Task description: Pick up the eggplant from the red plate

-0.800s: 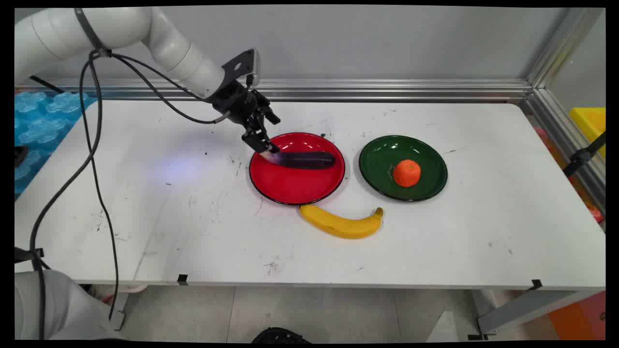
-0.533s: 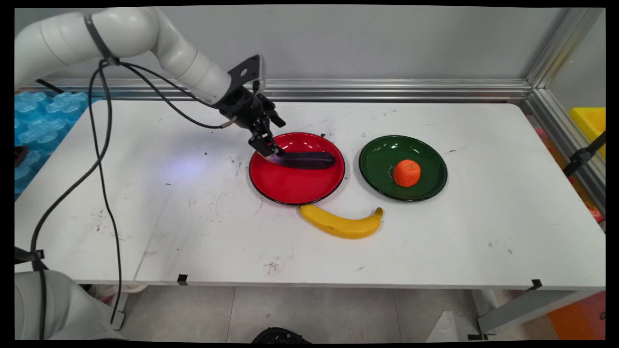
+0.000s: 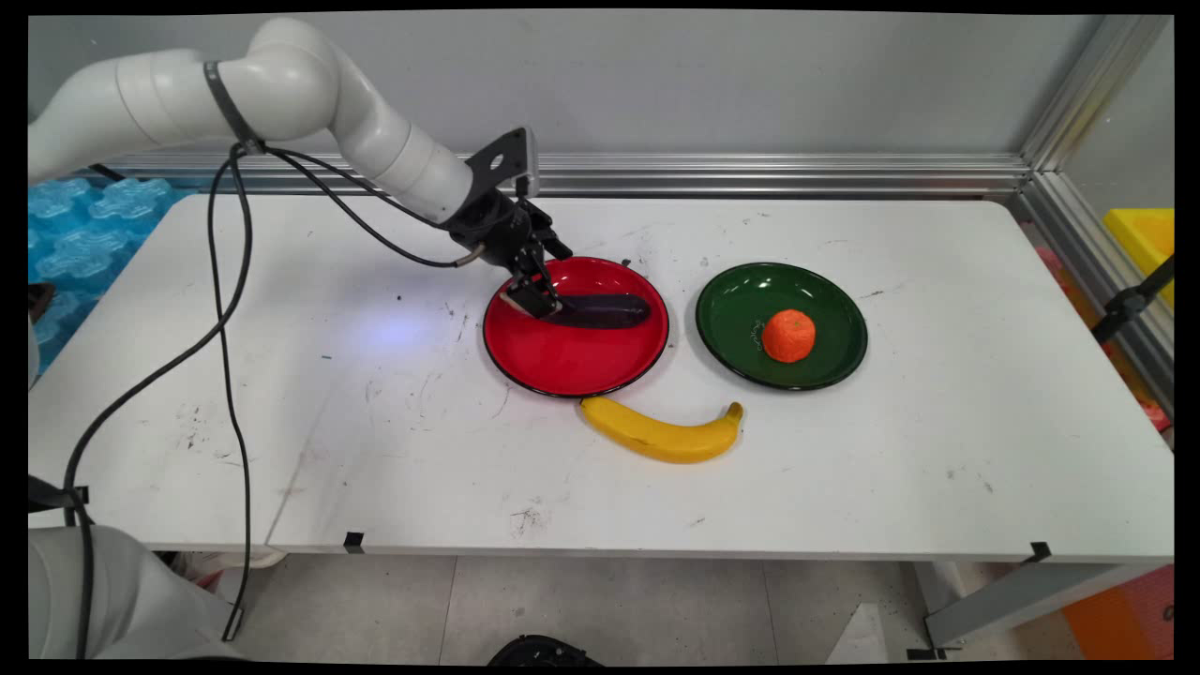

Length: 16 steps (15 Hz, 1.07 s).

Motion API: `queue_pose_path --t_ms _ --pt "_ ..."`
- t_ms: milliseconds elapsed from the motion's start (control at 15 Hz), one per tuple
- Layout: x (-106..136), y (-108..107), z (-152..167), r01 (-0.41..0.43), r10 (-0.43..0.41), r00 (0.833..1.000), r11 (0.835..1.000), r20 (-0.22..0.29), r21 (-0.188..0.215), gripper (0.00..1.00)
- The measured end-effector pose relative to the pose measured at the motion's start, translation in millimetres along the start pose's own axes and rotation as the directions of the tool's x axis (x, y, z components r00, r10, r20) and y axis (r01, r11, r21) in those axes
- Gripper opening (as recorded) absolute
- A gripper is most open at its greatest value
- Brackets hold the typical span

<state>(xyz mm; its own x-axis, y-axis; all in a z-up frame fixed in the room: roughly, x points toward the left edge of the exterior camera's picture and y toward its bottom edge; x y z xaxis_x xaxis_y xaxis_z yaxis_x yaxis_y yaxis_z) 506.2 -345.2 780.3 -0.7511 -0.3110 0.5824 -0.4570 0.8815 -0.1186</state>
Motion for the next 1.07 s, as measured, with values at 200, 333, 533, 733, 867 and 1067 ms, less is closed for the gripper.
queue_pose_path --t_ms 200,333,533,733,867,1067 --pt "0 1 8 0.008 -0.008 1.0 1.0 -0.002 -0.002 1.0" --pt "-1 3 14 0.014 -0.014 1.0 1.0 -0.003 -0.004 1.0" --pt "-3 4 23 0.023 -0.023 1.0 1.0 -0.004 -0.006 1.0" --pt "-4 5 30 0.027 -0.027 1.0 1.0 -0.004 -0.008 1.0" --pt "-6 5 33 0.028 -0.028 1.0 1.0 -0.003 -0.008 1.0" --pt "-8 4 38 0.029 -0.029 1.0 1.0 -0.003 -0.008 0.0"
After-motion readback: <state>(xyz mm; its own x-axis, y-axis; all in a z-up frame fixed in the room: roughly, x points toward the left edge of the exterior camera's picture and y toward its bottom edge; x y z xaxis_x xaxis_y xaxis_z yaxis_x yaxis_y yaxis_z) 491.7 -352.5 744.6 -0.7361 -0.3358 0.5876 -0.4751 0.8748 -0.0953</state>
